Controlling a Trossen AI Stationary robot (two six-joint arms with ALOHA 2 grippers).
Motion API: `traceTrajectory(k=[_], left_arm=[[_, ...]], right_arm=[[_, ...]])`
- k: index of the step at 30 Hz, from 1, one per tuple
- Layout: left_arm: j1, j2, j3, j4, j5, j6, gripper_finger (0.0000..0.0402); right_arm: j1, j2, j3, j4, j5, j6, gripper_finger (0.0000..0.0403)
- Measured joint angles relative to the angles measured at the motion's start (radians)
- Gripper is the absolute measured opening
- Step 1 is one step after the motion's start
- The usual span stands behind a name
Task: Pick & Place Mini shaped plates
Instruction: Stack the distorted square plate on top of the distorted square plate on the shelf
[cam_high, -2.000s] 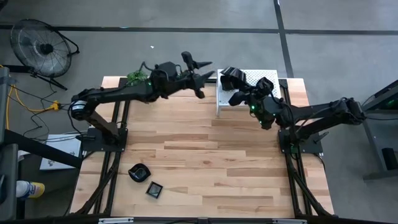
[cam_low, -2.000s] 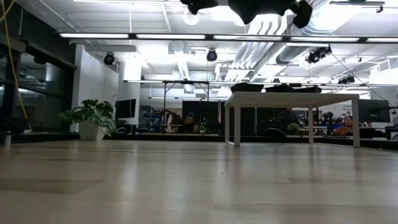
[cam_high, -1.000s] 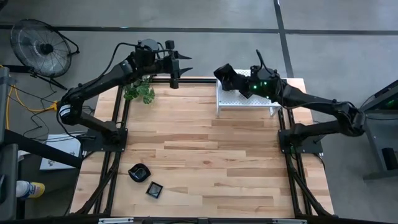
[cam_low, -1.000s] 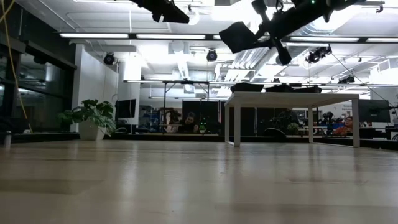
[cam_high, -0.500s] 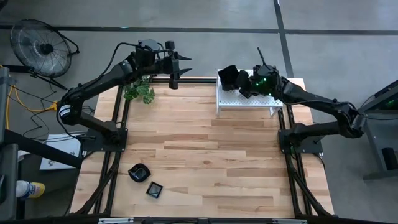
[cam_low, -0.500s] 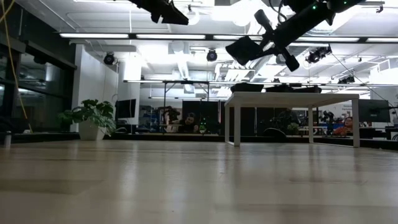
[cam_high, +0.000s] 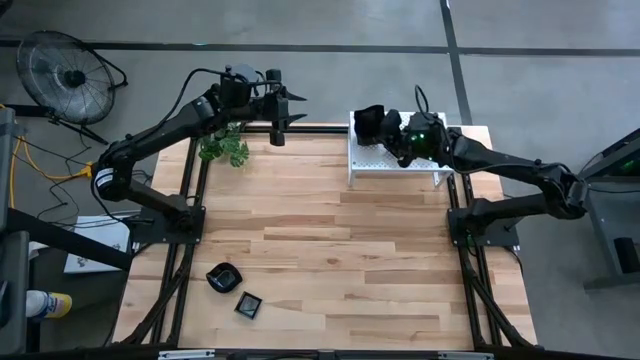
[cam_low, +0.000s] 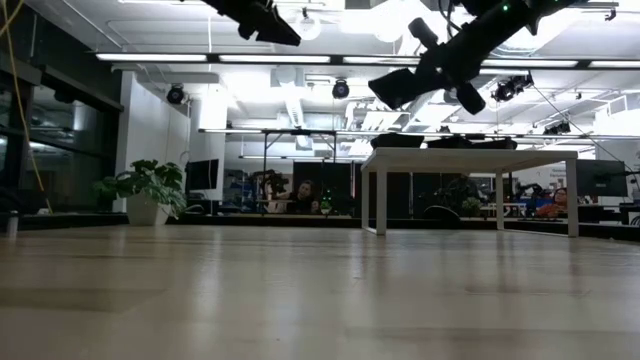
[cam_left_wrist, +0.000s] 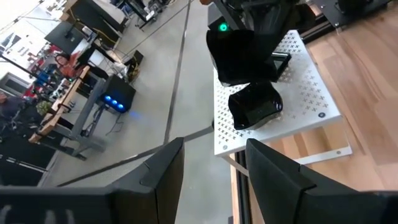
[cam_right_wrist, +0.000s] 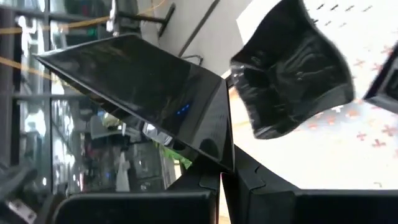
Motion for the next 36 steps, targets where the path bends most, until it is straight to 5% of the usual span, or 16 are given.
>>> traceTrajectory(k=[8, 36], left_arm=[[0.0, 0.0, 0.0, -0.014, 0.0, -0.023, 0.0168], [0.0, 0.0, 0.0, -0.047, -0.011, -0.055, 0.0168]], right_arm=[[0.047, 0.011, 0.0, -0.051, 0.06, 0.18, 0.0002], [0.017, 0.114, 0.0, 0.003, 0.043, 0.276, 0.0019]])
